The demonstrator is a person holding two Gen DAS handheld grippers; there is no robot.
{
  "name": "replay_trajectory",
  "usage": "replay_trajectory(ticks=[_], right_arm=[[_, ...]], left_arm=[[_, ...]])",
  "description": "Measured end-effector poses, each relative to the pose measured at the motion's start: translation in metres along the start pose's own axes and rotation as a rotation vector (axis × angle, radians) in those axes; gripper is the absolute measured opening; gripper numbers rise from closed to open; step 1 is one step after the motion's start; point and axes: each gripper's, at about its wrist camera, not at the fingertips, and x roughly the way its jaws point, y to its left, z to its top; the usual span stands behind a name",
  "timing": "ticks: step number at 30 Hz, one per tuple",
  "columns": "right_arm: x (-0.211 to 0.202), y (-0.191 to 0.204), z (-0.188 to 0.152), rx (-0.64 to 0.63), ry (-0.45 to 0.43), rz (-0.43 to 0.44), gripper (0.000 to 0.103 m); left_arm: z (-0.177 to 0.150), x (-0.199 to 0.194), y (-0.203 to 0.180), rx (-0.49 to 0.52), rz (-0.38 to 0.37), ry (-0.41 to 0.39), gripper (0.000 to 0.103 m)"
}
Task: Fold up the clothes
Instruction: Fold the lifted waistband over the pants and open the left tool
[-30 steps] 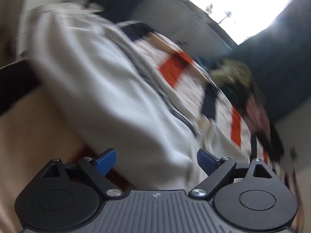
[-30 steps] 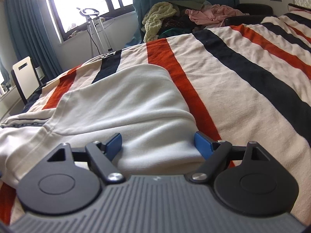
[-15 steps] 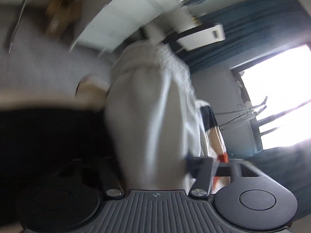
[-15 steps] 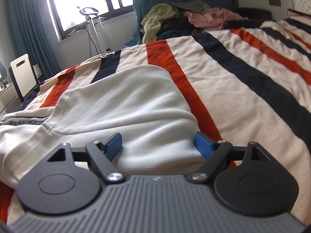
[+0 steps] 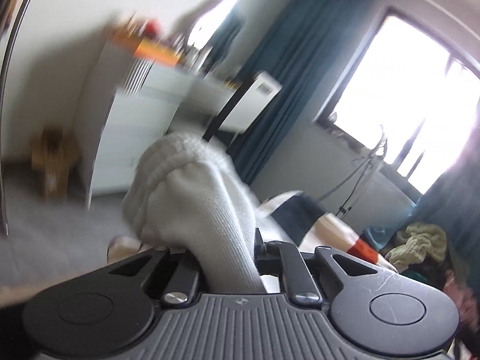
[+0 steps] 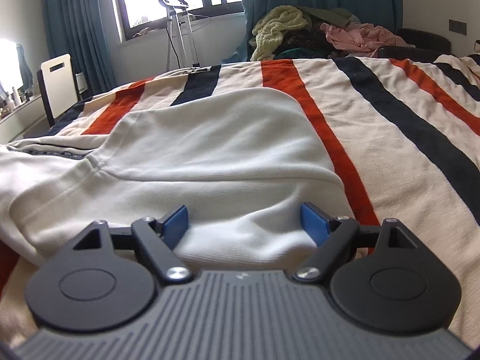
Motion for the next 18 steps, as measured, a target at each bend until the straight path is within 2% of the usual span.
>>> replay_trajectory(ticks=[6, 10, 14, 18], right_arm=[[-0.002, -0.003, 0.003, 0.018, 0.006, 0.009, 0.084], [-0.005, -0.008, 0.006, 0.053, 0.011, 0.016, 0.082], [-0.011, -0.022, 0.012, 0.145, 0.011, 0.014, 0.082], [-0.019, -0.047, 0.019, 0.261, 0.012, -0.038, 0.082]], left_arm=[[0.01, -0.052, -0.097, 0.178, -0.091, -0.181, 0.012], [-0.002, -0.09, -0.171, 0.285, -0.189, -0.269, 0.012], [-0.04, -0.126, -0.245, 0.39, -0.314, -0.313, 0.011], [-0.101, -0.157, -0.301, 0.476, -0.442, -0.286, 0.011]])
